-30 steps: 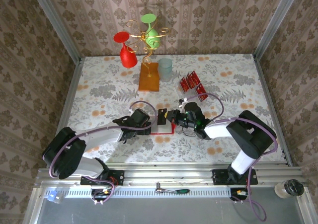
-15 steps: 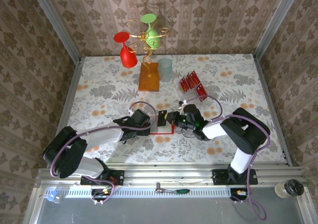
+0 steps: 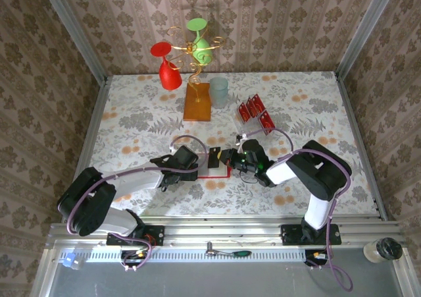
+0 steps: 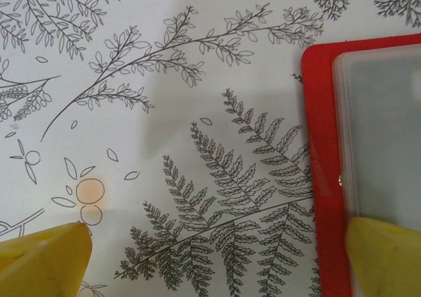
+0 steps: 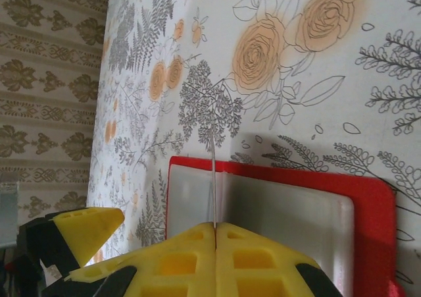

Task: Put the credit cards into the card holder
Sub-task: Insert the credit card into the card slot.

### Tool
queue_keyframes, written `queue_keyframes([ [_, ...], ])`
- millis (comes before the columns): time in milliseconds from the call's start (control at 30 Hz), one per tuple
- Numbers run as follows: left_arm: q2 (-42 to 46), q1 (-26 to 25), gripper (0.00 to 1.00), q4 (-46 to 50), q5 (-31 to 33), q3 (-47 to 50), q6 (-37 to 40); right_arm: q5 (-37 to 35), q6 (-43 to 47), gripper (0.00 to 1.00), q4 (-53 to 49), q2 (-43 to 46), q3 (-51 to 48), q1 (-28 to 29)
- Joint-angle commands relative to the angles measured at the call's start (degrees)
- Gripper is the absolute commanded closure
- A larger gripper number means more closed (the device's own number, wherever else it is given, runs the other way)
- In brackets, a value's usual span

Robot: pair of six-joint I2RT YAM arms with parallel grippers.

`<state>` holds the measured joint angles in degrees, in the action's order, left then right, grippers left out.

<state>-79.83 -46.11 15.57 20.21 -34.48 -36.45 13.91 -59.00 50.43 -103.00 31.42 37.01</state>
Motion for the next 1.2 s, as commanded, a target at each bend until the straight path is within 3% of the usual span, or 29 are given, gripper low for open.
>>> queue_keyframes([
  [0, -0.7, 0.0, 0.00, 2.0, 1.1, 1.0, -1.4, -0.2, -0.8, 1.00, 2.7, -1.2, 0.2, 0.4],
  [767, -0.8, -0.1, 0.00, 1.4, 0.8, 1.3, -1.9, 4.0, -3.8, 1.00, 7.3, -4.6, -0.5, 0.6],
  [1167, -0.5, -0.2, 0.00, 1.5, 0.7, 1.3, -1.9, 1.9, -3.9, 1.00, 7.5, -1.5, -1.9, 0.3],
])
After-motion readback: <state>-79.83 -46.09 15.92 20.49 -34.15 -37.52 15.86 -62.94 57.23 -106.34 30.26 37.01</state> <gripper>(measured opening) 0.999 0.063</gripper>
